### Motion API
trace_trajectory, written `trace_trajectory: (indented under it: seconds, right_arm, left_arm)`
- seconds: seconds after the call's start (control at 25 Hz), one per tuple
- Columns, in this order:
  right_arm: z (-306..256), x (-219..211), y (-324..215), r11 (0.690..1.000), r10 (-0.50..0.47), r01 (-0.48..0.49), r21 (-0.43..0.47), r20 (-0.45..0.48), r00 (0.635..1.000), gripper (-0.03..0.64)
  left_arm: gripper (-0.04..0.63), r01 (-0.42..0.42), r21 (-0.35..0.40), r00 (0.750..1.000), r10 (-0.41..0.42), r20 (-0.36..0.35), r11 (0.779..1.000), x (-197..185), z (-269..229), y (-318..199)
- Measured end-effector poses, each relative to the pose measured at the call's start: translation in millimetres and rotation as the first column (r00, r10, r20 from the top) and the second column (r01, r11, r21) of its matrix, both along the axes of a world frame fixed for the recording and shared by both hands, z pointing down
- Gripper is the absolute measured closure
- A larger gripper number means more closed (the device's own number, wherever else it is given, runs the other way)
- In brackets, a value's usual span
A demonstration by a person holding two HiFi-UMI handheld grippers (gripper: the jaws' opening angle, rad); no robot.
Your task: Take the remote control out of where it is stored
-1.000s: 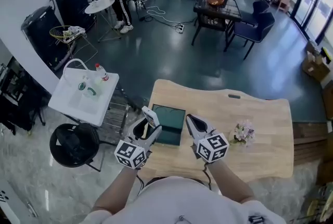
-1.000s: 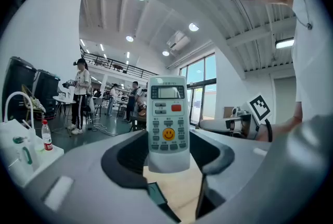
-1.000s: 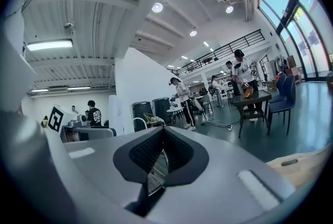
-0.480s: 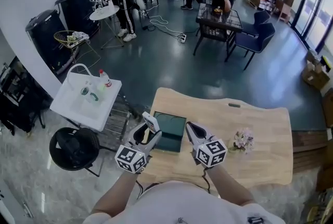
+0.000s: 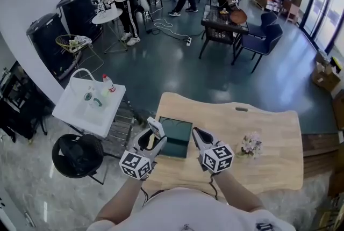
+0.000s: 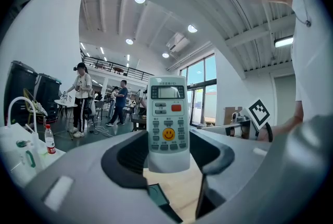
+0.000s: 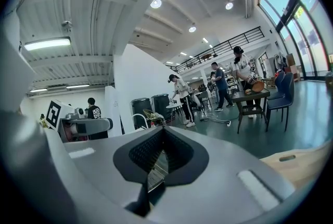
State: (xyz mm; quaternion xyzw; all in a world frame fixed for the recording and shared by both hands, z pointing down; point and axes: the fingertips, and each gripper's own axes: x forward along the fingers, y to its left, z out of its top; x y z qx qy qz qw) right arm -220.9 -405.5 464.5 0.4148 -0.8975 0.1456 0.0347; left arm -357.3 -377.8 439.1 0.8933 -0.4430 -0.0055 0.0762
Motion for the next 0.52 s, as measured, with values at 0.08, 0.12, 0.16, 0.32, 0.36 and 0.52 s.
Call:
trace_trajectory:
  seconds: [0.08, 0.12, 0.16, 0.32, 0.36, 0.52]
  right_arm:
    - [2.4, 1.0, 0.7, 1.000, 0.002, -0.002, 0.000, 0.001, 1.000, 0.589]
    - [4.1, 1.6, 1.3, 1.000, 0.003, -0.003, -0.002, 0.000, 1.000, 0.589]
    - [5.6, 2.2, 2.0, 1.000, 0.003, -0.003, -0.005, 0.000, 1.000, 0.589]
    - [8.8, 5.0, 5.5, 1.000, 0.009, -0.009, -0.019, -0.006, 1.000, 0.589]
    - [9.2, 5.5, 5.7, 1.000, 0.012, -0.012, -0.021, -0.007, 1.000, 0.589]
    - [12.3, 7.5, 5.3, 1.000, 0.020, -0.020, -0.023, -0.008, 1.000, 0.589]
  left_arm:
    - [0.345, -0.002, 0.000, 1.000, 0.002, -0.001, 1.000, 1.5, 2.1, 0.1]
    - [0.345, -0.004, 0.000, 1.000, 0.004, -0.001, 1.000, 2.7, 3.0, 0.3]
    - [0.345, -0.006, 0.000, 1.000, 0.006, 0.000, 1.000, 3.8, 3.8, 0.5]
    - [0.345, -0.002, -0.009, 1.000, 0.002, -0.001, 1.000, 1.6, 4.9, -1.7]
    - [0.345, 0.002, -0.011, 1.000, -0.002, -0.002, 1.000, -0.2, 5.0, -2.6]
    - [0.345, 0.009, -0.015, 1.000, -0.009, -0.001, 1.000, -5.1, 8.2, -4.9]
